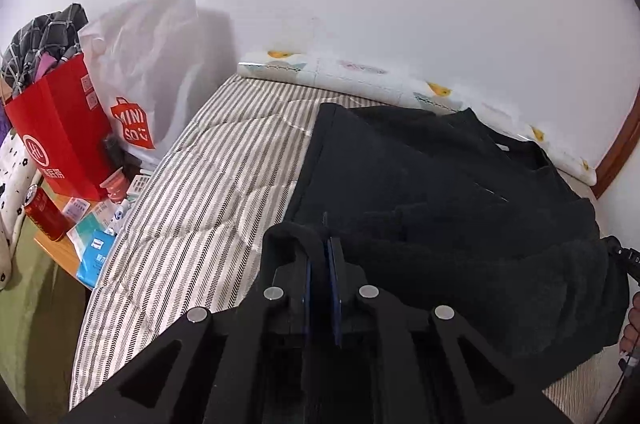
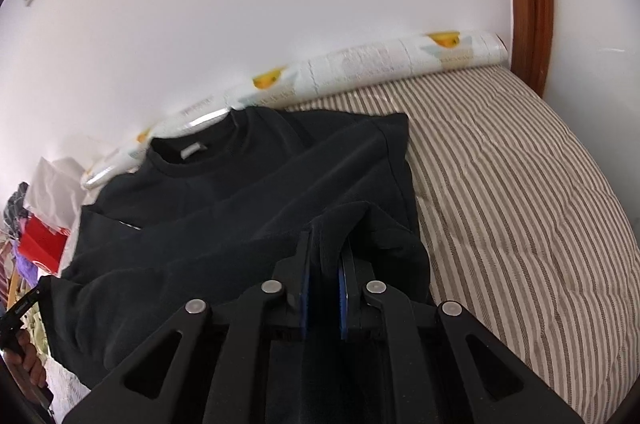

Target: Fold small clothes

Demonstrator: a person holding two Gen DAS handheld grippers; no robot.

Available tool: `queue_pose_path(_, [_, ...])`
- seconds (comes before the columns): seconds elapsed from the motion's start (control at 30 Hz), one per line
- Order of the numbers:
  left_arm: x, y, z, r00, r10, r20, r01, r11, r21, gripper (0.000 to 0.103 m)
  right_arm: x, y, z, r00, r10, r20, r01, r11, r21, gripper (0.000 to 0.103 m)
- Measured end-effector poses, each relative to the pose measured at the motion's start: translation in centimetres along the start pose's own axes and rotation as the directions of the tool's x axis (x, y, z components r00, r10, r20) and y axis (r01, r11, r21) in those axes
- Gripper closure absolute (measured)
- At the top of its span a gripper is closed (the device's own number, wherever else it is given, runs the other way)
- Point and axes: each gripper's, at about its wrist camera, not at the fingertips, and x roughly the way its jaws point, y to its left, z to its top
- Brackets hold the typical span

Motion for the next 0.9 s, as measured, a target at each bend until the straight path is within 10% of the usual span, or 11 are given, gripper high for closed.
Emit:
queue_pose_path(0.2, [-2.4, -0.2, -0.6, 0.999, -0.037, 0.01, 0.037, 0.999, 0.019, 0.079, -5.0, -0.1, -1.2, 0.997, 0.026, 0.069, -0.022, 0.998, -0.063, 0.061])
queue_pose_path(0.57, [-6.5, 1.9, -4.5, 0.997, -0.059, 0.053, 0.058, 0.998, 0.019, 0.054, -8.5, -4.5, -5.7, 0.991, -0.106, 0.077, 0.108, 0.994, -0.029, 0.06])
queue_pose_path(0.9, [-3.9, 5.4, -6.2, 0.998, -0.054, -0.035, 0.052, 0.997, -0.061, 0.054, -6.0, -6.4, -6.5, 1.0, -0.009, 0.026, 0.008, 0.999, 0.053, 0.06])
